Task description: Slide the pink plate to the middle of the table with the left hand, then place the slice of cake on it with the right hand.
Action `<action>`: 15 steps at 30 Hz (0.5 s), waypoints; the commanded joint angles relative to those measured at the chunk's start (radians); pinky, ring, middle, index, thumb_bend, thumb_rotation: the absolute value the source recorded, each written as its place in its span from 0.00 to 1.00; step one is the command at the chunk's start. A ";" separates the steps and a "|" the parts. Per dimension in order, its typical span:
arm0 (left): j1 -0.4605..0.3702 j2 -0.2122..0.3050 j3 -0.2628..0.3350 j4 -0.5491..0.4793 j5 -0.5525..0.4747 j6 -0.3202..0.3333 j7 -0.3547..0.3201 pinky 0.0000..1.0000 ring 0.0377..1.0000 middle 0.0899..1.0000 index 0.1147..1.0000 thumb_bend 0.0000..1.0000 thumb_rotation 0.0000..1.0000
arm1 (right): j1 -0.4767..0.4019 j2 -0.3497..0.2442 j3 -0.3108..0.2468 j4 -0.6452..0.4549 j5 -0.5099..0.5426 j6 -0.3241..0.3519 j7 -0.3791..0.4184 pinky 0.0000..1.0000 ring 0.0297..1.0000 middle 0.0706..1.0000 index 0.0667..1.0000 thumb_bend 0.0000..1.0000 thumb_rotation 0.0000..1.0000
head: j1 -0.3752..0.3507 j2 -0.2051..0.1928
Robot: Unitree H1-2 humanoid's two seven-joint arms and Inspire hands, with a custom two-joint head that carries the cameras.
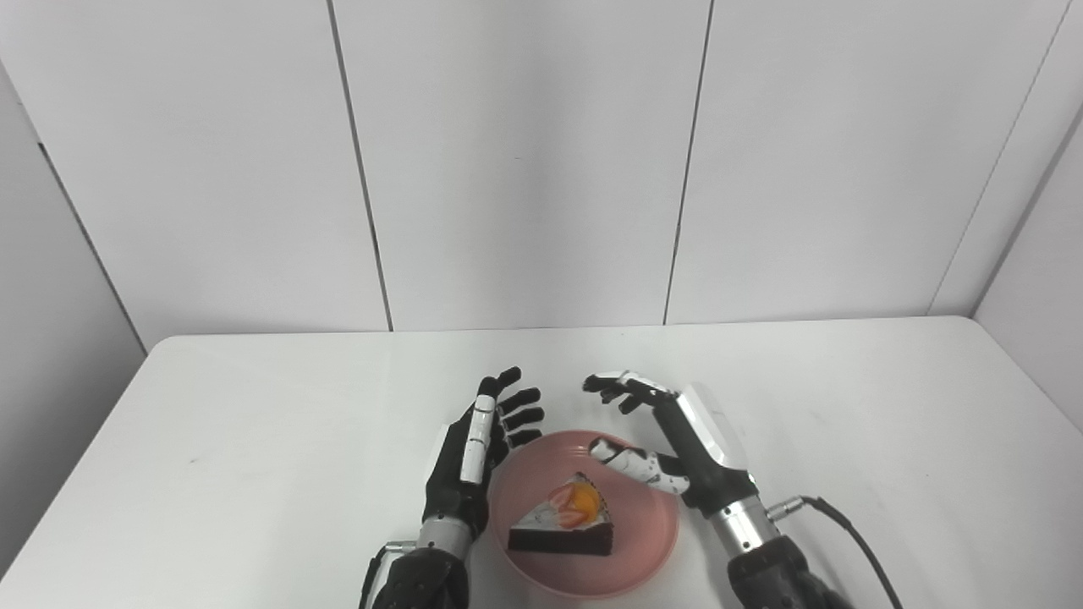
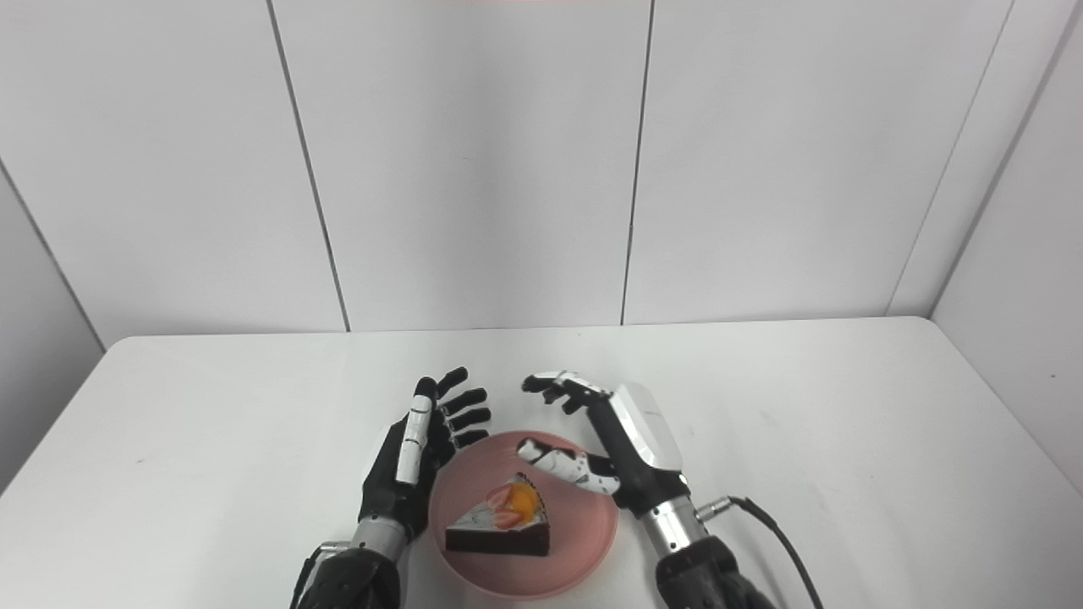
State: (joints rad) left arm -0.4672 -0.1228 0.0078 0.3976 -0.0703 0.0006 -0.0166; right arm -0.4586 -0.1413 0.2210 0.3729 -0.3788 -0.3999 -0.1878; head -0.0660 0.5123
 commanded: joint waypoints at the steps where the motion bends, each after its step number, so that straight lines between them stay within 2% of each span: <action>1: 0.044 -0.005 -0.001 0.035 0.022 0.012 0.036 0.74 0.77 0.76 0.78 0.67 1.00 | -0.017 0.023 -0.046 0.007 0.120 -0.049 0.017 0.62 0.68 0.70 0.68 0.68 1.00 | 0.002 0.002; 4: 0.047 -0.004 -0.006 0.041 0.049 -0.034 0.054 0.81 0.79 0.78 0.78 0.66 1.00 | -0.006 0.058 -0.100 0.038 0.211 -0.042 0.030 0.63 0.69 0.71 0.71 0.68 1.00 | 0.002 0.002; 9: 0.061 -0.011 -0.014 0.048 0.109 -0.102 0.105 0.92 0.89 0.87 0.84 0.70 1.00 | 0.018 0.125 -0.197 0.055 0.366 0.046 0.056 0.65 0.71 0.74 0.76 0.68 1.00 | 0.004 0.005; 12: 0.067 -0.011 -0.024 0.058 0.135 -0.137 0.124 0.96 0.94 0.92 0.88 0.72 1.00 | 0.029 0.145 -0.225 0.044 0.431 0.156 0.087 0.67 0.71 0.74 0.76 0.72 1.00 | 0.004 0.006; 15: 0.071 -0.013 -0.029 0.052 0.145 -0.136 0.132 1.00 0.99 0.98 0.93 0.78 1.00 | 0.037 0.154 -0.233 0.024 0.458 0.245 0.102 0.71 0.73 0.77 0.78 0.76 1.00 | 0.004 0.006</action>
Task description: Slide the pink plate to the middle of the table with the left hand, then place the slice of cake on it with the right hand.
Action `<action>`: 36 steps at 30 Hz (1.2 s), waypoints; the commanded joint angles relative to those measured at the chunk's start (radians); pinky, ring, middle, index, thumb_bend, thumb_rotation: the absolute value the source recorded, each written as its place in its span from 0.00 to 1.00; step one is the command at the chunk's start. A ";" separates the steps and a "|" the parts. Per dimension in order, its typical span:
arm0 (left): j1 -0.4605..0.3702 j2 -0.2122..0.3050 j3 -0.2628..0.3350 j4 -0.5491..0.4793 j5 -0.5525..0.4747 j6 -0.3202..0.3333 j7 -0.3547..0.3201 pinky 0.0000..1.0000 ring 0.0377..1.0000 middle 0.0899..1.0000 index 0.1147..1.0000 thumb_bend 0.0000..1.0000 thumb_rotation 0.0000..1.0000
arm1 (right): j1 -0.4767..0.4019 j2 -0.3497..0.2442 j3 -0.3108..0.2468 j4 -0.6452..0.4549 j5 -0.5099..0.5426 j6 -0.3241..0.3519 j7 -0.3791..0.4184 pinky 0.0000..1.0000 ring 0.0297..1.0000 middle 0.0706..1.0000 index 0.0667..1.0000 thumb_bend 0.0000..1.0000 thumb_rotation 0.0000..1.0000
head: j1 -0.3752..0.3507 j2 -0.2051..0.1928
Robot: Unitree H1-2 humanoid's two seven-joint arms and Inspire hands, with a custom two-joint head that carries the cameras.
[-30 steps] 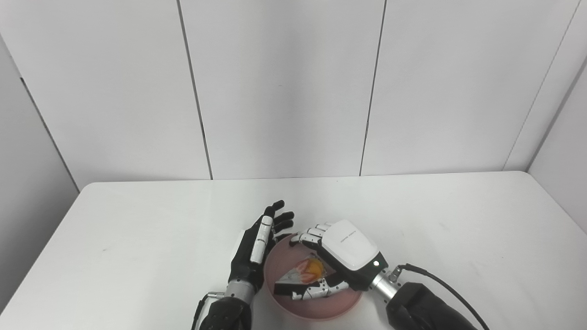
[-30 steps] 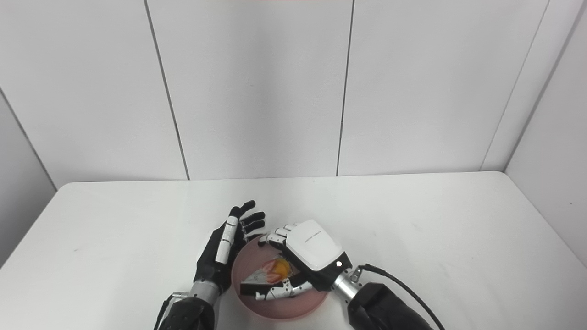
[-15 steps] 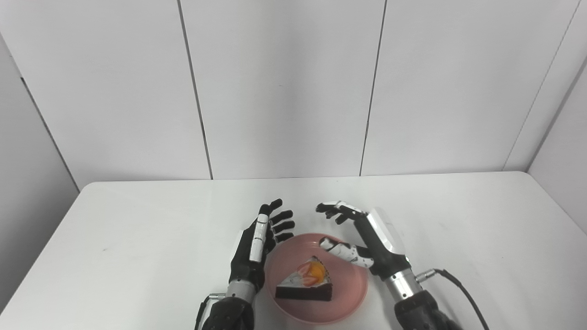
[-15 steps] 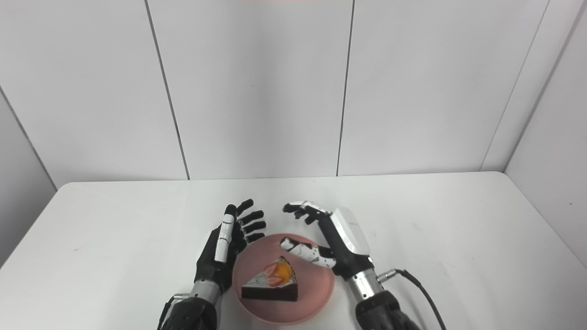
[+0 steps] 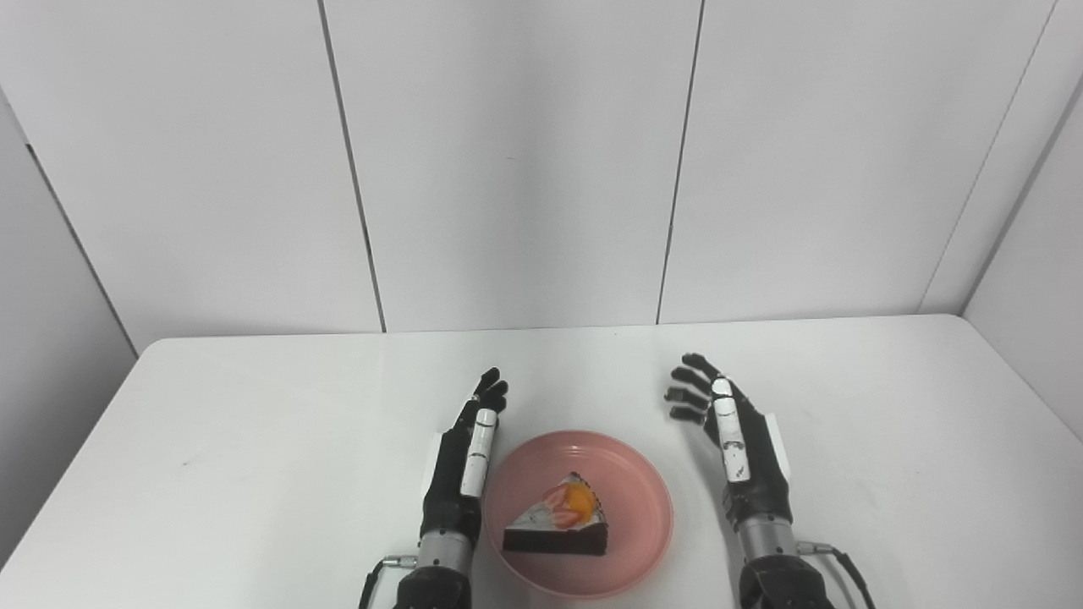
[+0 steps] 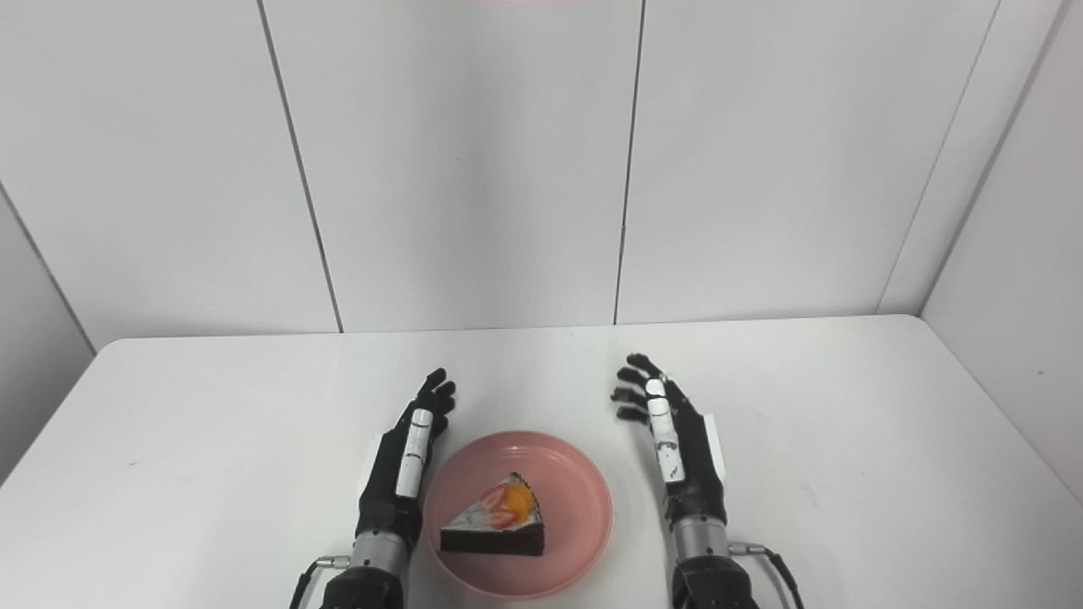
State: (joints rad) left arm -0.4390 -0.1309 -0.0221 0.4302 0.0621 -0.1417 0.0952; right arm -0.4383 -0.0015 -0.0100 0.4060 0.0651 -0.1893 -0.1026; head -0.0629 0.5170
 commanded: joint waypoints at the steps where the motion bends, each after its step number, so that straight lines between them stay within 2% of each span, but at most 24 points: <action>1: 0.046 -0.005 -0.002 0.013 0.018 0.013 0.023 1.00 1.00 0.99 0.94 0.79 1.00 | 0.021 0.016 -0.001 -0.015 0.014 0.052 0.022 0.71 0.74 0.77 0.78 0.76 1.00 | 0.004 0.004; 7: 0.053 -0.005 -0.012 -0.006 0.029 0.049 0.031 1.00 1.00 1.00 0.97 0.81 1.00 | 0.027 0.017 0.001 -0.015 0.006 0.102 0.036 0.73 0.76 0.79 0.78 0.78 1.00 | 0.005 0.005; 17: 0.051 -0.009 -0.010 0.000 0.022 0.047 0.031 1.00 1.00 1.00 0.97 0.80 1.00 | 0.029 0.019 -0.001 -0.031 0.004 0.175 0.048 0.80 0.81 0.81 0.80 0.75 1.00 | 0.006 0.006; 22: 0.052 -0.010 -0.006 -0.002 0.008 0.054 0.021 1.00 1.00 1.00 0.98 0.79 1.00 | 0.030 0.016 0.004 -0.032 -0.005 0.185 0.055 0.82 0.82 0.83 0.81 0.77 1.00 | 0.008 0.007; 31: 0.053 -0.010 -0.006 -0.006 0.011 0.061 0.026 1.00 1.00 1.00 0.98 0.77 1.00 | 0.036 0.009 0.016 -0.026 -0.008 0.152 0.087 0.84 0.85 0.85 0.83 0.81 1.00 | 0.005 0.009; 36: 0.052 -0.006 -0.006 -0.002 0.011 0.046 0.027 1.00 1.00 0.99 0.98 0.76 1.00 | 0.041 0.004 0.017 -0.010 0.013 0.105 0.122 0.87 0.88 0.87 0.83 0.84 1.00 | 0.003 0.010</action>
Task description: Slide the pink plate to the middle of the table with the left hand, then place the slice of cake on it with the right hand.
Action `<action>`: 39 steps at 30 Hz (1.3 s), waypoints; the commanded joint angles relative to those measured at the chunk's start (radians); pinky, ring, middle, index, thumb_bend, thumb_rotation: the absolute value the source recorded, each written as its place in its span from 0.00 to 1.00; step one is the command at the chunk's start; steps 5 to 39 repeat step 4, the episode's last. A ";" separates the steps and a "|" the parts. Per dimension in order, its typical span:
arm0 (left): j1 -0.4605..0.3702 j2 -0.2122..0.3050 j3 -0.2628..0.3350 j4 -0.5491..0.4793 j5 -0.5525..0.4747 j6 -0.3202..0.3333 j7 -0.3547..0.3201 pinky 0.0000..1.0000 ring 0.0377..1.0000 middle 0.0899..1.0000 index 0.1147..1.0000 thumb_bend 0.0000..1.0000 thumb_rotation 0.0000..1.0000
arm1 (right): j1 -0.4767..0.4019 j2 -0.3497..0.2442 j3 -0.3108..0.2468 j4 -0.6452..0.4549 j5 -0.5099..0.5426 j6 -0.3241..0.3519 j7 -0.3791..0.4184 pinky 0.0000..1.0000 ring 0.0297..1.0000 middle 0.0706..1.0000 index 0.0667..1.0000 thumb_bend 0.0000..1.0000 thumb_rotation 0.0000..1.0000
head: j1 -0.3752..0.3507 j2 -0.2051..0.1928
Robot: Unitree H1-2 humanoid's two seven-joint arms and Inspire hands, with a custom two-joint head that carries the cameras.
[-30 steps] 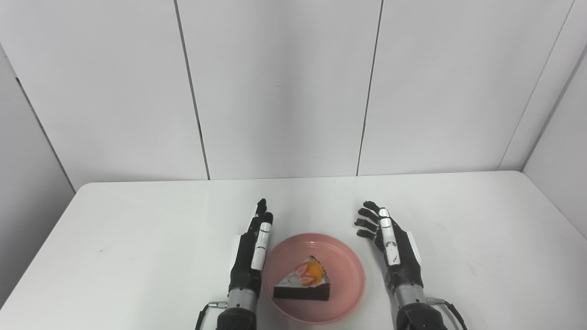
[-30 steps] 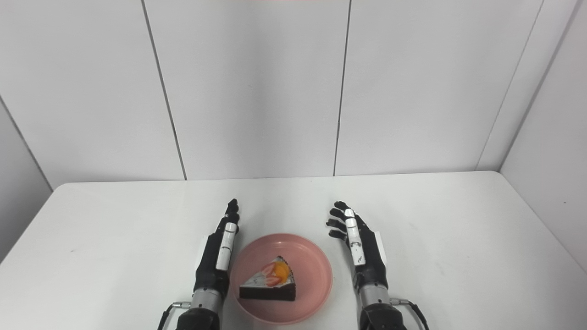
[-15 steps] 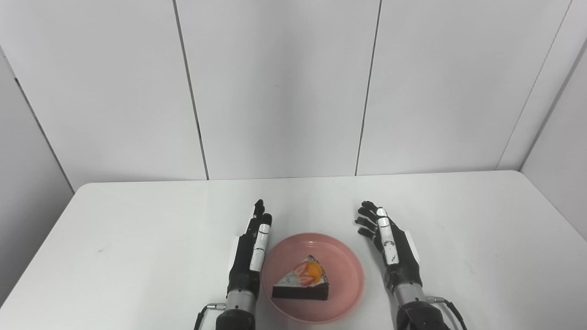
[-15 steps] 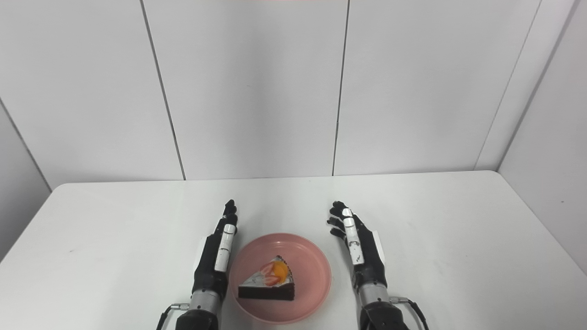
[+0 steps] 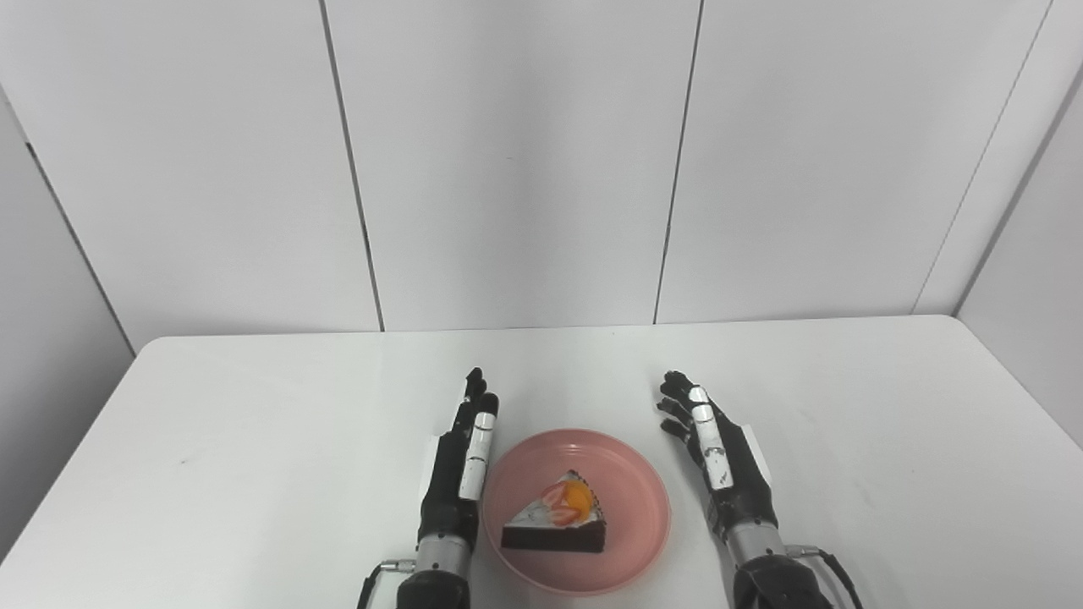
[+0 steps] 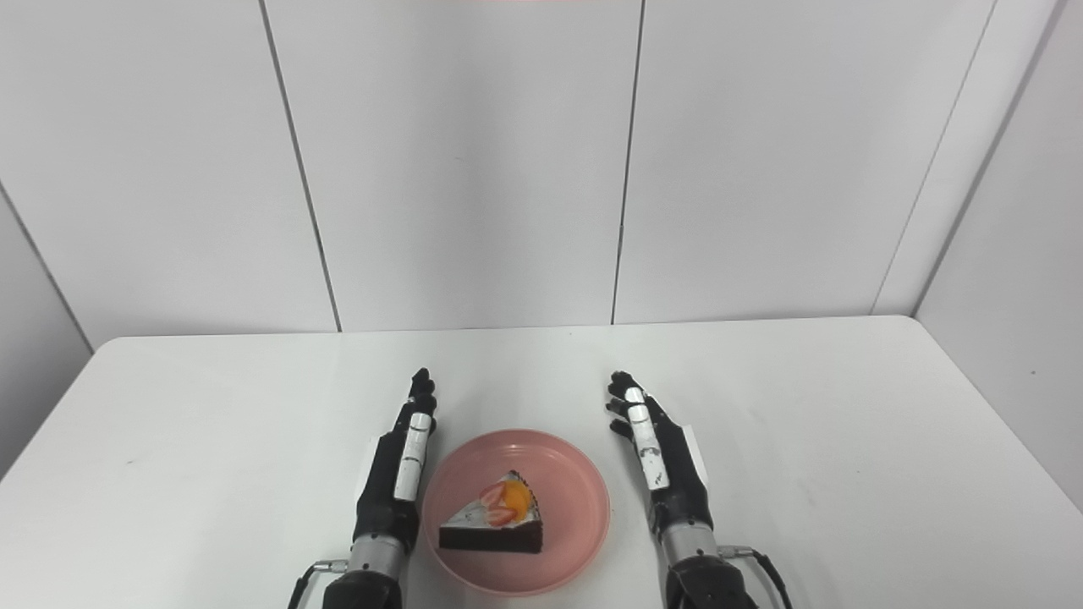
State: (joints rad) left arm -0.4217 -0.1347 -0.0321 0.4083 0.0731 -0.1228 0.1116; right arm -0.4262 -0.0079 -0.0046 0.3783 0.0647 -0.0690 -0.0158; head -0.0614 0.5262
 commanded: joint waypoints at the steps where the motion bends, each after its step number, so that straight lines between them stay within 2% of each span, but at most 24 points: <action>1: 0.035 -0.004 0.005 0.017 -0.002 0.030 0.010 1.00 1.00 0.99 0.98 0.76 1.00 | 0.029 0.010 0.010 0.022 0.017 -0.022 0.041 0.88 0.88 0.87 0.83 0.84 1.00 | 0.002 0.000; 4: 0.035 -0.005 0.010 0.005 -0.011 0.044 0.006 1.00 1.00 0.99 0.98 0.76 1.00 | 0.031 0.006 0.011 0.033 0.022 -0.040 0.054 0.90 0.90 0.88 0.84 0.86 1.00 | 0.002 0.000; 39: 0.035 -0.005 0.010 0.005 -0.011 0.044 0.006 1.00 1.00 0.99 0.98 0.76 1.00 | 0.031 0.006 0.011 0.033 0.022 -0.040 0.054 0.90 0.90 0.88 0.84 0.86 1.00 | 0.002 0.000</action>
